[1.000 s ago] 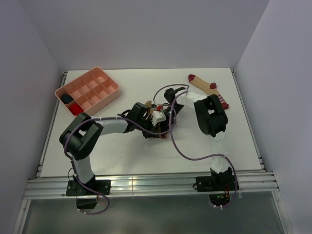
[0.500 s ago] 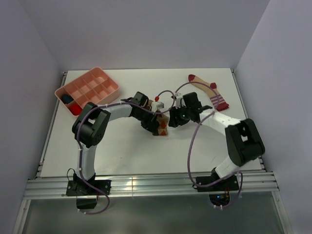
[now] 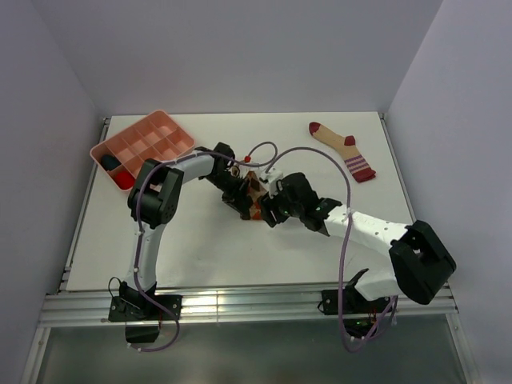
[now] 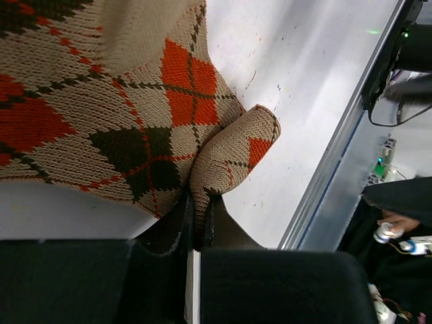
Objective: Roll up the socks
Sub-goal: Roll the sock at the center of the board.
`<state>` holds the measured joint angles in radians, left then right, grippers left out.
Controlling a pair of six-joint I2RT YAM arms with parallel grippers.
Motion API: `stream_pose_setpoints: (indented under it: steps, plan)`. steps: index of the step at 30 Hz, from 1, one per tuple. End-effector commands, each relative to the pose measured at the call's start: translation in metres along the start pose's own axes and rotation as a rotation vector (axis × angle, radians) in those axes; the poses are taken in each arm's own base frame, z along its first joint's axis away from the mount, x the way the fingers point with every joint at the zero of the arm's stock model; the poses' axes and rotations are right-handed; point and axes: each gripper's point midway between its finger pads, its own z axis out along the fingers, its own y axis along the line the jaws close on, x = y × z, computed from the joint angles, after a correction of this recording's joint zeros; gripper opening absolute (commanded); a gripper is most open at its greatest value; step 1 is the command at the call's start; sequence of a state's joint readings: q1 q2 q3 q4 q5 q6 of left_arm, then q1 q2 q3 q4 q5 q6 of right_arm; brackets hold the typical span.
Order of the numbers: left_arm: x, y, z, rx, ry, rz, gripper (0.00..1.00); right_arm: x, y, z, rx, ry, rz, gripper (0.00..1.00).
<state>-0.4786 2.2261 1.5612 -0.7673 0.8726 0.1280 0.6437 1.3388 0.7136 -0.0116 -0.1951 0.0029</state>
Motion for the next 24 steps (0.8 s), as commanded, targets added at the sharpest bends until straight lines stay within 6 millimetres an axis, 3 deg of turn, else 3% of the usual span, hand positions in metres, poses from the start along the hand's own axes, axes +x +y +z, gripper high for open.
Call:
stream_pose_setpoints:
  steps: [1, 10, 24]
  plan:
    - [0.023, 0.037, 0.0, -0.112, 0.108, -0.023, 0.01, -0.018, 0.001, 0.006, 0.081, -0.017, -0.161, 0.63]
    - [0.023, 0.037, -0.002, -0.115, 0.12, -0.014, 0.01, -0.016, 0.02, 0.038, 0.101, 0.094, -0.39, 0.63]
    - [0.019, 0.039, 0.0, -0.103, 0.125, -0.023, 0.01, 0.021, 0.036, 0.069, 0.103, 0.271, -0.526, 0.57]
